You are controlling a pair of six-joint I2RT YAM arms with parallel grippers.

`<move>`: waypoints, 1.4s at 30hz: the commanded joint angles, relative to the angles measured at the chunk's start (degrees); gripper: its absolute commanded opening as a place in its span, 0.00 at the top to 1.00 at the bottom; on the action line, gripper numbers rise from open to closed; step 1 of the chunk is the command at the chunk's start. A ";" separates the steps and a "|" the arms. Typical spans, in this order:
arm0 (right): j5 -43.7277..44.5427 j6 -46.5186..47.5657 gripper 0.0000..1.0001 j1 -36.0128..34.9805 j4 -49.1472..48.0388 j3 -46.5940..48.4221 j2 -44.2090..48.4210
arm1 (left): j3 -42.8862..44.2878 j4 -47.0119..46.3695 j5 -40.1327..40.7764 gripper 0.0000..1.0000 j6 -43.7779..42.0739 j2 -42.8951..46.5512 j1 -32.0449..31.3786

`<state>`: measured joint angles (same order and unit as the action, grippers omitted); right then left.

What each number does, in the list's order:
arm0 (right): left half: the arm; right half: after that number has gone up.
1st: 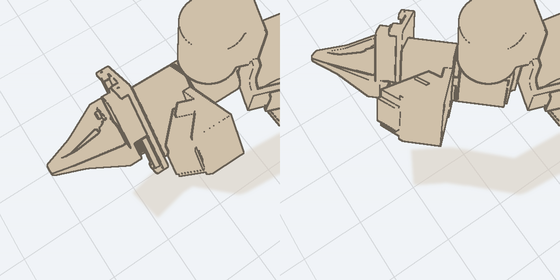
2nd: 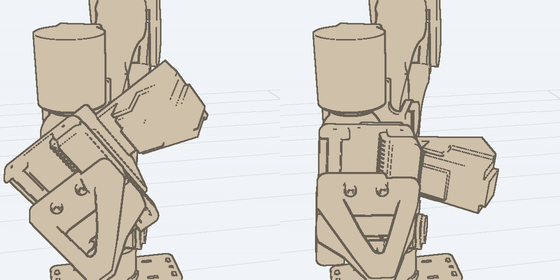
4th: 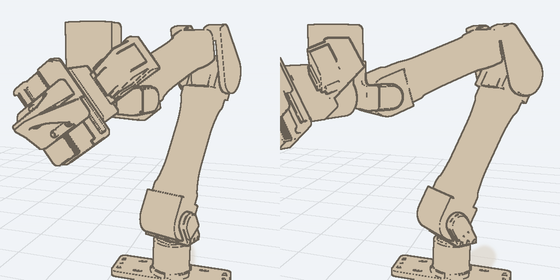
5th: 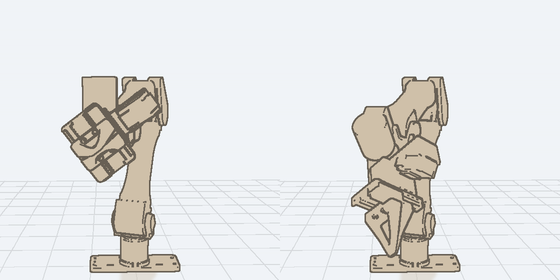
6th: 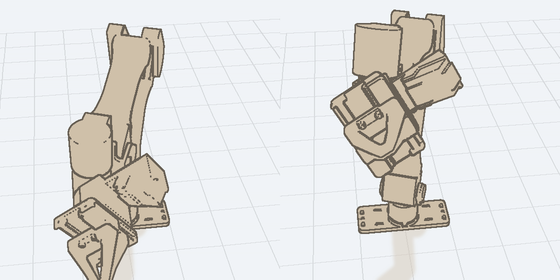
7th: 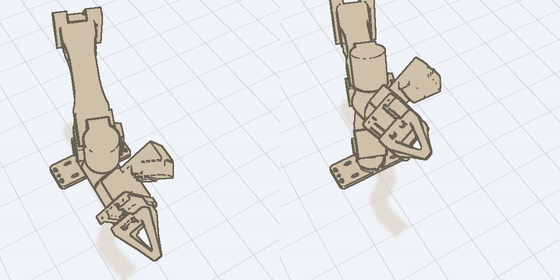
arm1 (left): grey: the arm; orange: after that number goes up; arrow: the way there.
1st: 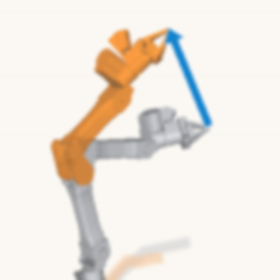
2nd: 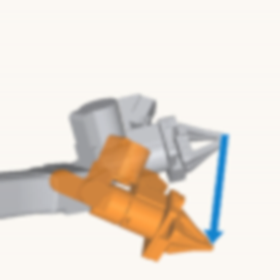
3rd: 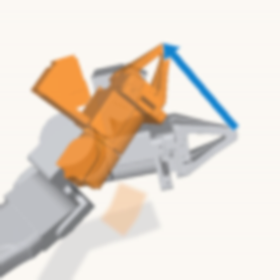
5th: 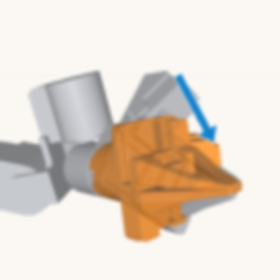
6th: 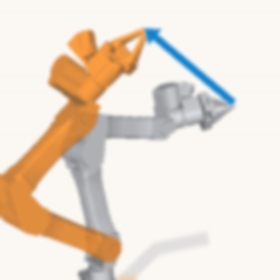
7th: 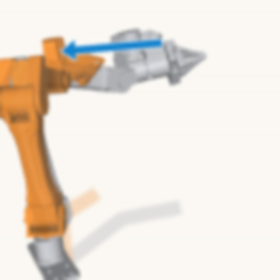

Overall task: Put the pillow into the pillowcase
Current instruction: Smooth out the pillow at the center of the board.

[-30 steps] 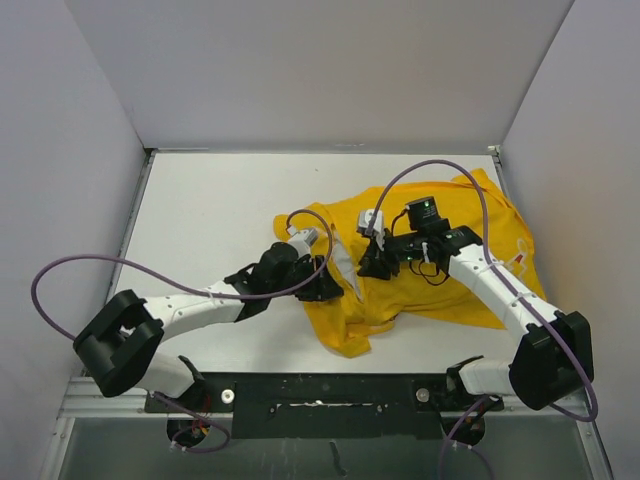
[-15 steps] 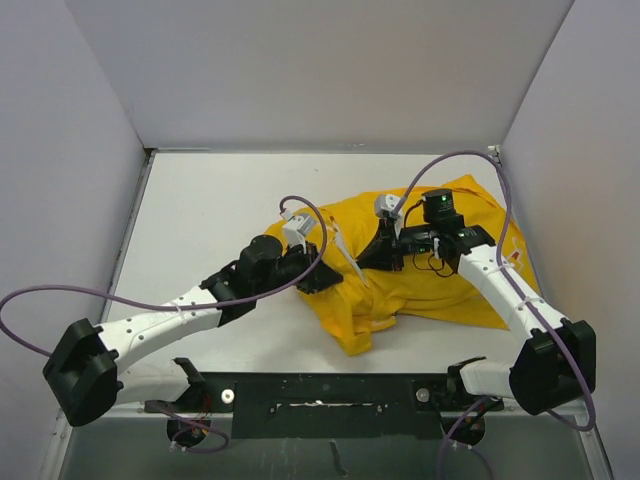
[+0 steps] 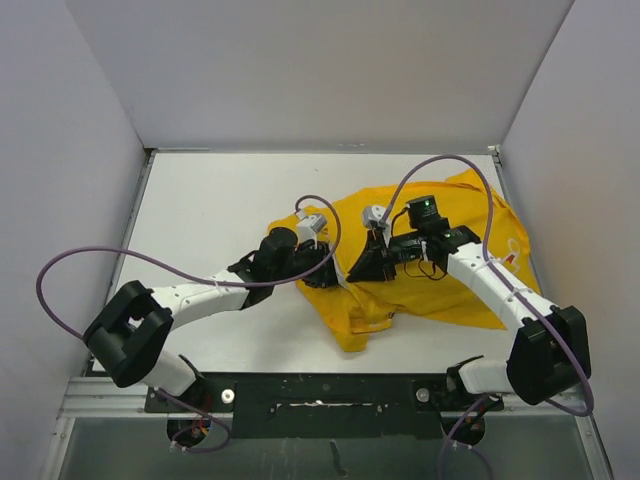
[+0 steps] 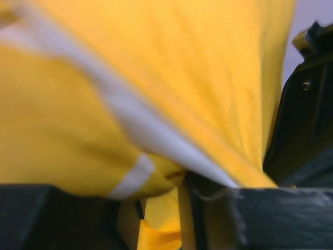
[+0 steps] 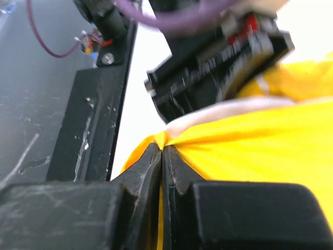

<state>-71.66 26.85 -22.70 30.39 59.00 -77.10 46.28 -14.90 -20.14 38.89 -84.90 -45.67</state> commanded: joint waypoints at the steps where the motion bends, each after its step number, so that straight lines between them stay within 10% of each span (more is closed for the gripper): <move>1: 9.20 -0.30 1.00 1.26 -2.36 -3.27 0.41 | -6.45 -17.85 -1.55 0.63 2.87 3.12 4.00; 4: 14.68 4.60 1.00 1.10 4.59 0.61 -5.60 | -11.57 -23.35 -7.33 0.49 5.80 6.89 7.62; 14: 16.94 4.12 0.94 6.06 3.55 0.70 -2.11 | -18.82 -11.12 -9.19 0.48 6.74 24.64 13.09; 25: 11.28 5.15 0.95 8.72 3.75 -0.53 -0.54 | -0.30 3.36 2.88 0.47 1.39 7.42 5.22; 32: 14.98 3.67 0.98 8.06 1.91 -1.55 -1.52 | 4.60 8.80 3.38 0.98 -0.15 5.20 4.67; 42: 24.42 0.90 1.00 3.96 -1.27 -2.08 -4.33 | 7.78 0.36 -9.04 1.00 1.74 13.44 1.99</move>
<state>-51.18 28.40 -18.39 32.42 57.41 -80.53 49.25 -5.32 -22.02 39.35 -75.53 -43.11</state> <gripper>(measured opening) 0.031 0.007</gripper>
